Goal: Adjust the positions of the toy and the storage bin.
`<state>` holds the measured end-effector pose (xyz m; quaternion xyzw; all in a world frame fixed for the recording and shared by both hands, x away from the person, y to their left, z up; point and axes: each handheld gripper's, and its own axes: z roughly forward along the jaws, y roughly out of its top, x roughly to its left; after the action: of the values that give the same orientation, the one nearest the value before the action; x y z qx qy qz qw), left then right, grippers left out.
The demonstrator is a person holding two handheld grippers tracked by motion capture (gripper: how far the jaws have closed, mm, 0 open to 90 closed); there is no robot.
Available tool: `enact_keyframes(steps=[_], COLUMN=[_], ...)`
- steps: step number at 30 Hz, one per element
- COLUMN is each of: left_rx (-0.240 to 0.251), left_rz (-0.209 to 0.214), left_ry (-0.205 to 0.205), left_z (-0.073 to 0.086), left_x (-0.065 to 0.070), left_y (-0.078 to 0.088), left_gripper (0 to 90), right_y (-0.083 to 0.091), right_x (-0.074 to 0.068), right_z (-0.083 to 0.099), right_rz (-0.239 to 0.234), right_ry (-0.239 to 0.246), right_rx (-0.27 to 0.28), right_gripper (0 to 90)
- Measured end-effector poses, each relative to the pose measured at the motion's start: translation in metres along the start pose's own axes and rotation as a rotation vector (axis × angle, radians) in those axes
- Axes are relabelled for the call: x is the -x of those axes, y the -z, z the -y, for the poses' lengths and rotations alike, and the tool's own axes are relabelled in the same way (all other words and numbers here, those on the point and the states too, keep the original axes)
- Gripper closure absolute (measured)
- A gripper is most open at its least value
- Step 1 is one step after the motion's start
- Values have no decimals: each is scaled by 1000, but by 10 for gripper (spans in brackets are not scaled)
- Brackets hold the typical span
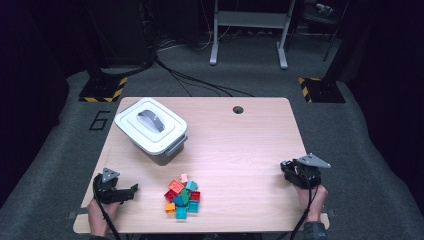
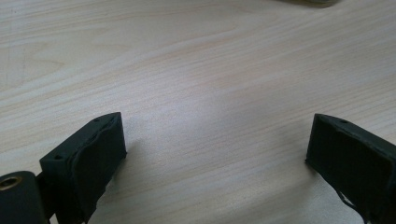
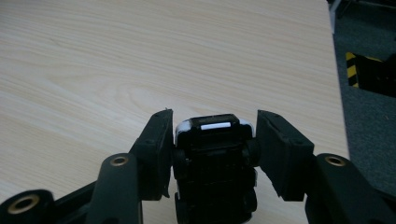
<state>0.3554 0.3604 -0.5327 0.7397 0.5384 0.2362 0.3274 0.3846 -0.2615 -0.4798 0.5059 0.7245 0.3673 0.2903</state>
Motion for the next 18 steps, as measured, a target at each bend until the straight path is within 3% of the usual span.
enact_keyframes(steps=[9,16,18], left_rx=[-4,0,0], left_rz=[0,-1,-1], left_ry=[-1,-3,-2], left_z=[0,0,0], left_x=[0,0,0], left_y=[0,0,0], left_gripper=[46,47,47], right_y=[-10,-14,-14], right_x=[18,24,25], right_z=[8,11,11], right_rz=[88,77,74], right_ry=[-28,-83,-81], right_rx=[-71,-72,-72], right_gripper=[473,456,425])
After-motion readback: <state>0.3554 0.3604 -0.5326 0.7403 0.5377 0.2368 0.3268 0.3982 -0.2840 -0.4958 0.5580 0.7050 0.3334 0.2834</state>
